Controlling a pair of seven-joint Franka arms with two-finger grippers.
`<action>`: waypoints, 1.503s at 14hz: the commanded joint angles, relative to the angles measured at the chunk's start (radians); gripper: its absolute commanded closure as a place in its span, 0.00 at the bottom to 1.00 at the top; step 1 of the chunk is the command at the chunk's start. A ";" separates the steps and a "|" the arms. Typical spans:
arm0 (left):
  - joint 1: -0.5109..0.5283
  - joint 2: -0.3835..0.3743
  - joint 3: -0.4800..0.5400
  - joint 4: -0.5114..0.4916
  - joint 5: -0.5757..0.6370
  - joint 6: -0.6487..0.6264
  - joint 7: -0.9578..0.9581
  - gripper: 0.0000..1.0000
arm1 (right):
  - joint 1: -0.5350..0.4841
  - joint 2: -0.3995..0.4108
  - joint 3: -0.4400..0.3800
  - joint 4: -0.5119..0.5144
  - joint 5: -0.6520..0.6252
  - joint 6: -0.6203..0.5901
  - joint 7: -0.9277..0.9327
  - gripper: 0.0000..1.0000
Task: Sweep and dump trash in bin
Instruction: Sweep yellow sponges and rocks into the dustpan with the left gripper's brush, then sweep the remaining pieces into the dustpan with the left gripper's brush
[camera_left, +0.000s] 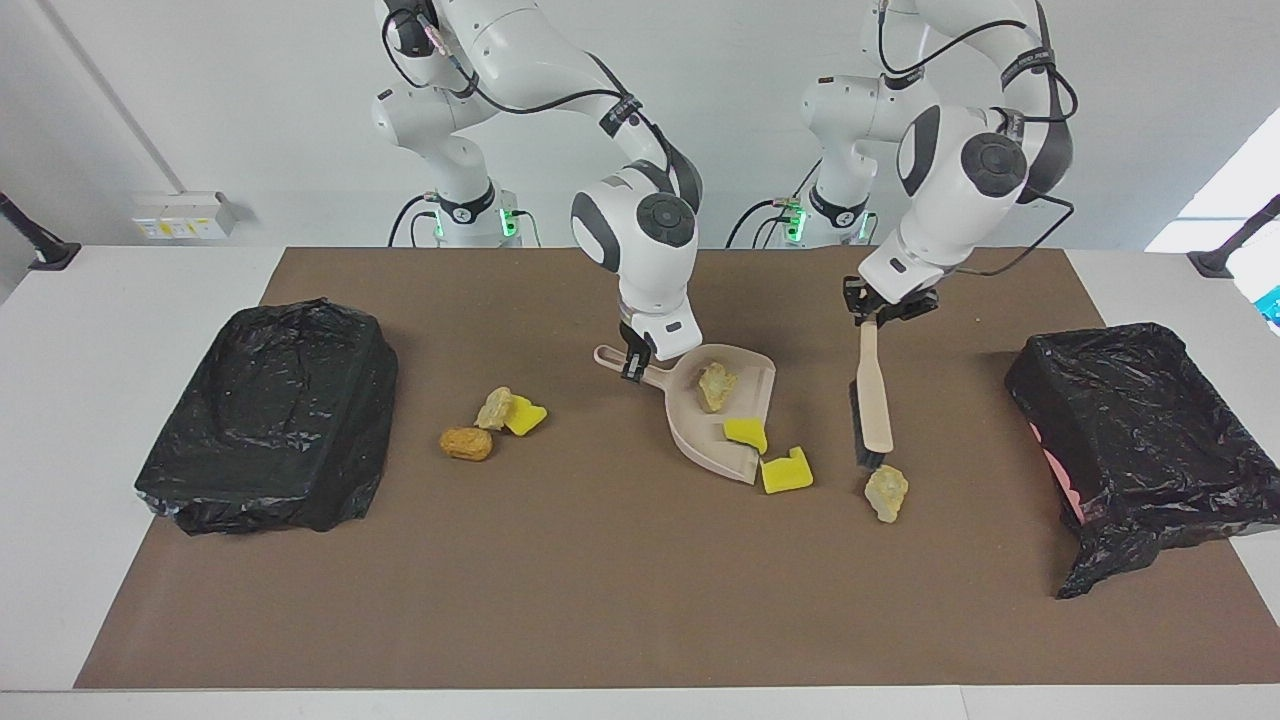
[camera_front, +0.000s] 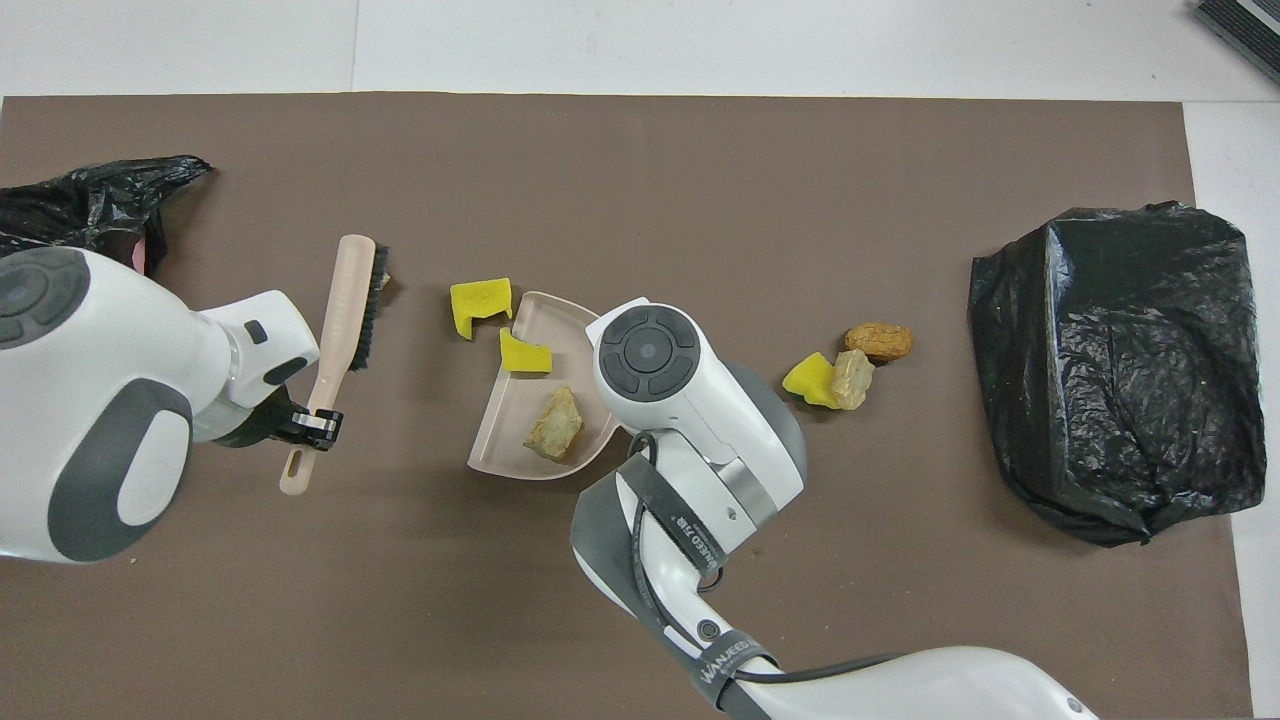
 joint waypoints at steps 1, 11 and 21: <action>0.077 0.176 -0.013 0.173 0.092 -0.004 0.082 1.00 | -0.001 -0.004 0.005 -0.012 -0.008 0.005 0.061 1.00; 0.136 0.328 -0.020 0.223 0.222 0.084 0.308 1.00 | 0.005 -0.007 0.007 -0.012 -0.011 -0.009 0.130 1.00; -0.062 0.193 -0.027 -0.014 0.141 0.081 0.326 1.00 | 0.005 -0.008 0.007 -0.016 -0.011 -0.006 0.132 1.00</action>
